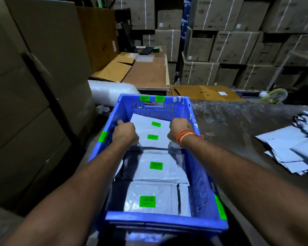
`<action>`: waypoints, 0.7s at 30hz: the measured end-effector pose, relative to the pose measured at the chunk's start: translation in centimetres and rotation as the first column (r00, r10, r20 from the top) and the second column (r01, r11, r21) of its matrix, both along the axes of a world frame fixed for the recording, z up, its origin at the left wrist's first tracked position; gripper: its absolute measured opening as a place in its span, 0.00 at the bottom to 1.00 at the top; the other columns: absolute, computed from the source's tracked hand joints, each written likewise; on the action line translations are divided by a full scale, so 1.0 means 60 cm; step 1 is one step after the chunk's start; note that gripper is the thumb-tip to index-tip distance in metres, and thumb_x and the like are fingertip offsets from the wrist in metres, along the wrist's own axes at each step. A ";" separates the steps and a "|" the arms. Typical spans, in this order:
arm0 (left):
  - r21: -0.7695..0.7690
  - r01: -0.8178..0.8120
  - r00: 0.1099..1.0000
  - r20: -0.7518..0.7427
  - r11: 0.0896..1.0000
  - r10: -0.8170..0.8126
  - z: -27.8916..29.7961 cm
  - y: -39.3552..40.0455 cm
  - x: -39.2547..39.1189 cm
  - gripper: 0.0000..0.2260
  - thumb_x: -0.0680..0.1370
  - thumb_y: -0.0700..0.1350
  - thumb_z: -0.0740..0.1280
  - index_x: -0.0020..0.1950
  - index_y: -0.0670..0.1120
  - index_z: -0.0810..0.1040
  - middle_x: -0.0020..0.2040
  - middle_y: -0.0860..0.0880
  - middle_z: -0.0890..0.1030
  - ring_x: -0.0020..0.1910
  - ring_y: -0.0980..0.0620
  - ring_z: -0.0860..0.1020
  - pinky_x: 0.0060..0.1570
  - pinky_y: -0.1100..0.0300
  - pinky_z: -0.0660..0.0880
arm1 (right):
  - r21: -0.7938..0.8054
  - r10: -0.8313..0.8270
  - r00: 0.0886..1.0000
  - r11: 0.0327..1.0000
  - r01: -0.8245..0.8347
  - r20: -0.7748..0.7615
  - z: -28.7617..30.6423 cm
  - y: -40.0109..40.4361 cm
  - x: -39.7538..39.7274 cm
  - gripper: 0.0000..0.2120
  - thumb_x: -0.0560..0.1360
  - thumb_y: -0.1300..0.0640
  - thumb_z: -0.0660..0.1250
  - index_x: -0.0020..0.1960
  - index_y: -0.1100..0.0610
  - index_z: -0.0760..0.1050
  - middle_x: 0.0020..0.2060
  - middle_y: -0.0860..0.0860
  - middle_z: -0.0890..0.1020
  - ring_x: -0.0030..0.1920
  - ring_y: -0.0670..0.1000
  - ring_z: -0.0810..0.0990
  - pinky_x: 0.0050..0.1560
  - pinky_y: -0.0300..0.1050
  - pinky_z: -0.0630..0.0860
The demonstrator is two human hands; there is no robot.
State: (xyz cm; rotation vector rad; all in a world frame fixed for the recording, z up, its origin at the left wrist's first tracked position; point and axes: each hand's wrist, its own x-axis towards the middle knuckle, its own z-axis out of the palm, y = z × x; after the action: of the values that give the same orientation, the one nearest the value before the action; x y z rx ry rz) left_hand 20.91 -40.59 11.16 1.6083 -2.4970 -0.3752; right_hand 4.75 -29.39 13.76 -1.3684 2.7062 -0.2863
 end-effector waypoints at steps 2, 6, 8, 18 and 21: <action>-0.019 0.040 0.997 -0.060 0.999 -0.041 0.026 0.018 -0.009 0.17 0.74 0.42 0.68 0.64 0.50 0.79 0.67 0.41 0.68 0.59 0.39 0.78 0.61 0.50 0.75 | -0.112 0.011 0.998 0.994 -0.004 0.064 0.024 0.020 -0.004 0.16 0.72 0.59 0.66 0.60 0.58 0.79 0.57 0.58 0.81 0.58 0.60 0.80 0.57 0.48 0.78; -0.094 0.192 0.944 -0.254 0.977 -0.210 0.080 0.086 -0.035 0.15 0.72 0.46 0.71 0.58 0.53 0.83 0.62 0.48 0.80 0.54 0.47 0.81 0.51 0.57 0.74 | -0.307 0.041 0.997 0.952 -0.019 0.065 0.072 0.085 -0.012 0.17 0.72 0.61 0.68 0.61 0.57 0.81 0.59 0.55 0.83 0.63 0.56 0.78 0.66 0.44 0.69; -0.120 0.259 0.893 -0.348 0.958 -0.285 0.104 0.133 -0.057 0.13 0.72 0.45 0.71 0.56 0.52 0.84 0.54 0.52 0.83 0.52 0.49 0.81 0.47 0.60 0.72 | -0.390 0.018 0.998 0.921 0.007 0.061 0.089 0.134 -0.018 0.16 0.72 0.60 0.69 0.59 0.55 0.83 0.57 0.53 0.84 0.61 0.54 0.79 0.63 0.42 0.69; -0.246 0.503 0.701 -0.444 0.828 -0.558 0.123 0.422 -0.208 0.10 0.73 0.50 0.71 0.54 0.54 0.84 0.54 0.51 0.84 0.53 0.51 0.82 0.54 0.57 0.77 | -0.520 -0.181 0.959 0.810 0.272 0.219 0.051 0.433 -0.111 0.09 0.70 0.56 0.71 0.49 0.51 0.85 0.47 0.48 0.86 0.47 0.50 0.84 0.55 0.46 0.79; -0.213 0.536 0.695 -0.438 0.817 -0.570 0.094 0.499 -0.265 0.11 0.72 0.51 0.71 0.53 0.55 0.84 0.55 0.53 0.84 0.51 0.52 0.83 0.54 0.54 0.79 | -0.513 -0.220 0.947 0.800 0.312 0.234 0.022 0.528 -0.164 0.09 0.71 0.57 0.71 0.50 0.52 0.85 0.46 0.49 0.87 0.48 0.50 0.84 0.53 0.43 0.78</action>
State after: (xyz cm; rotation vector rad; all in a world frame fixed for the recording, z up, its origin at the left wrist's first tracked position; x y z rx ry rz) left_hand 4.99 -10.68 16.79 0.5684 -2.4753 -0.6580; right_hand -5.08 2.31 15.08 -0.9730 2.7782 -1.2231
